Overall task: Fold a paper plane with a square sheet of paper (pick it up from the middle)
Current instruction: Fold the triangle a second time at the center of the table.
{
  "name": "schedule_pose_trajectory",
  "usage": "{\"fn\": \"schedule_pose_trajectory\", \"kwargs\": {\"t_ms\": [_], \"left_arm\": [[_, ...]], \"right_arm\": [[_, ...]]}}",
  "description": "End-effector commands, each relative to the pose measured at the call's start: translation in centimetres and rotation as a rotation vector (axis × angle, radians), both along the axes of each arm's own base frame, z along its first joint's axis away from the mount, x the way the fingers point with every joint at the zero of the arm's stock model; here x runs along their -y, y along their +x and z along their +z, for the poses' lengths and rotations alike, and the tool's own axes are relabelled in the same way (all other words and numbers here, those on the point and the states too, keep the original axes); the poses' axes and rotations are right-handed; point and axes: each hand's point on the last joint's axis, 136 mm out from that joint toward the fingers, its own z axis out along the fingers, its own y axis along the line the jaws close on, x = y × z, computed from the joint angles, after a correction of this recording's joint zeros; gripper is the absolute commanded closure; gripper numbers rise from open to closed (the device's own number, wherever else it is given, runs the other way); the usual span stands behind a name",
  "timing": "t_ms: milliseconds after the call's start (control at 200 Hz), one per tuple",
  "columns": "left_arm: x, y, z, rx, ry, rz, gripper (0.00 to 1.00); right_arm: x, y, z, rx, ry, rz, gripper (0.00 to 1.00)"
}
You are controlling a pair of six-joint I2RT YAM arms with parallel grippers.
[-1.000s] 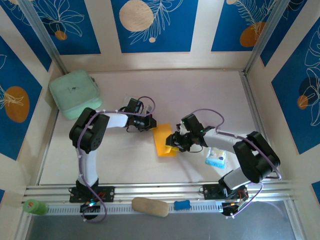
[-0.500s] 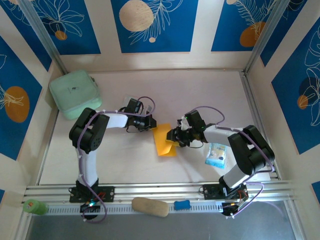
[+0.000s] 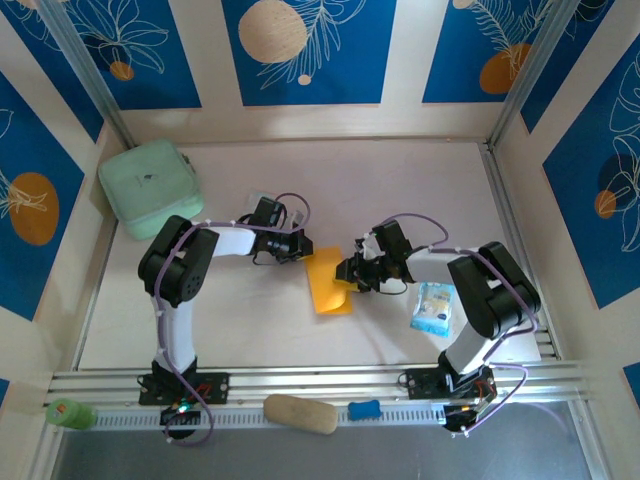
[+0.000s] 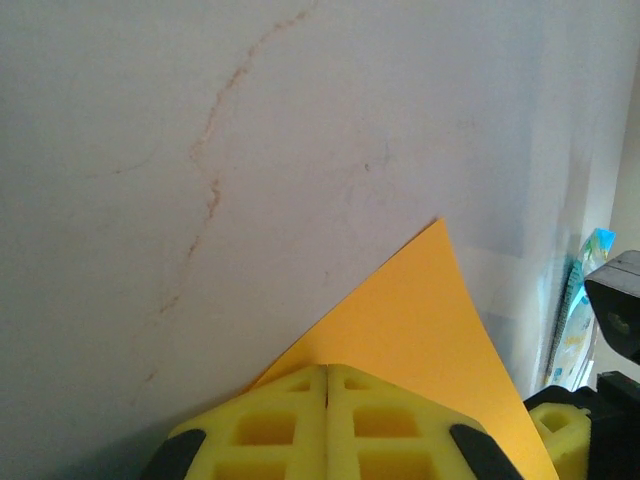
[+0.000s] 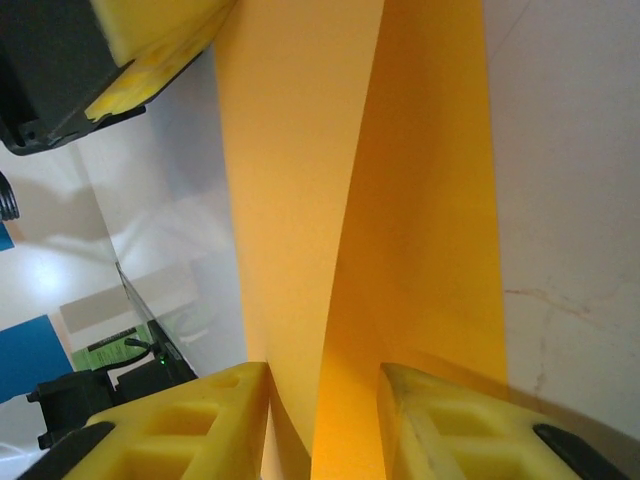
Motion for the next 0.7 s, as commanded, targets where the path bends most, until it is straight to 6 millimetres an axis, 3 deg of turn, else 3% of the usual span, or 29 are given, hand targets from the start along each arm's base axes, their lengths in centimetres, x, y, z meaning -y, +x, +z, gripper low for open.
{"fn": "schedule_pose_trajectory", "kwargs": {"t_ms": [0, 430, 695], "left_arm": [[-1.5, -2.7, -2.6, -0.126, 0.072, 0.005, 0.96], [-1.6, -2.8, -2.2, -0.118, 0.07, 0.005, 0.95], [-1.4, -2.6, -1.3, -0.1, 0.052, 0.005, 0.94]], "right_arm": [[-0.2, -0.2, -0.3, -0.012, 0.022, 0.025, 0.66], [0.3, -0.7, -1.5, -0.038, -0.007, 0.014, 0.76], [0.2, -0.7, -1.5, -0.042, -0.003, 0.014, 0.91]]}}
